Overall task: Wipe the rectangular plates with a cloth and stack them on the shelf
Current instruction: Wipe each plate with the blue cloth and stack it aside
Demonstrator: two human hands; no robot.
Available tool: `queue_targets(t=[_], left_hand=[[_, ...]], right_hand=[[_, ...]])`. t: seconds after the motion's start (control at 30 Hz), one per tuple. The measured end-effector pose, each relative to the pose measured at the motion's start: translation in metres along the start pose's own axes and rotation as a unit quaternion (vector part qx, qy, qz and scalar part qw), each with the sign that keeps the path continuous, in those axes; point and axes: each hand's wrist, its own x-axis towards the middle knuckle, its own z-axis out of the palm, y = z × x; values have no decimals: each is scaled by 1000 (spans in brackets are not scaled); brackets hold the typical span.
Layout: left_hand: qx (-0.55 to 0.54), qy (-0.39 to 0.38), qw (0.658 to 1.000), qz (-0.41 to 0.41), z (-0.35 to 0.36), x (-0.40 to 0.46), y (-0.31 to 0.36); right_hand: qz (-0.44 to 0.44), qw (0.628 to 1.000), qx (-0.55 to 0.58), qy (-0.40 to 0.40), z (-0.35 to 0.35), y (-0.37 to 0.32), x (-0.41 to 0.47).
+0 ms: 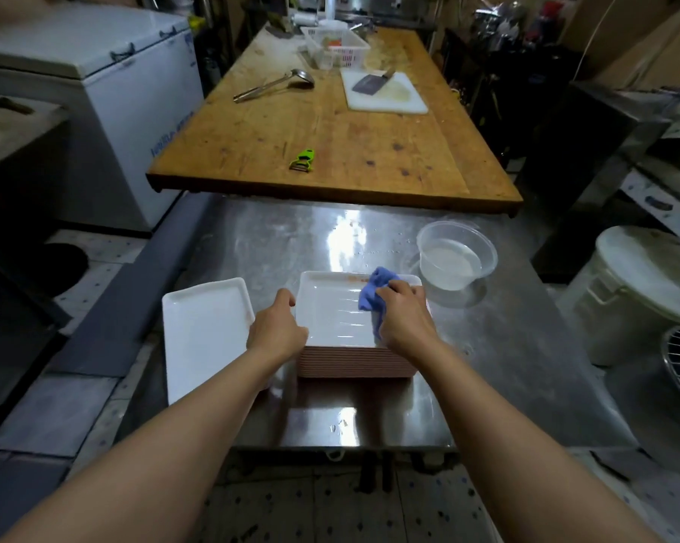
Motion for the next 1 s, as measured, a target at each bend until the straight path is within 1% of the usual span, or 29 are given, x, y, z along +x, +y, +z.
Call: queue_targets(t=[0.13,0.3,0.37,0.43,0.5,0.6,0.7,0.83,0.93,1.0], left_hand=[[5,14,1000,18,1,1,1],[5,21,1000,22,-3,0,2],[4,19,1000,18,-3,-1,1],[0,23,1000,12,-3,-2,0],[-3,27,1000,7,-3,-4,2],[-4,30,1000,4,-4,-8,6],[-1,31,1000,5,-5,-10,7],[6,35,999,1,-7,-13,9],[16,35,999,-5,-6,-13,10],[32,29,999,-9,-5,-14,9]], right_hand=[[-15,1000,10,4,10,-7,8],[-93,995,-5,-42,15,-33,20],[-117,992,24,-47,19,-36,17],[-106,990,72,-51,19,-34,7],[-111,988,84,-63,18,-28,-4],[-109,990,43,-78,10,-13,-18],[-69,996,-4,-55,-5,6,-27],[-42,991,-121,-32,-24,20,-45],[-17,985,-173,-16,-33,19,-53],[3,982,-187,-10,-40,22,-58]])
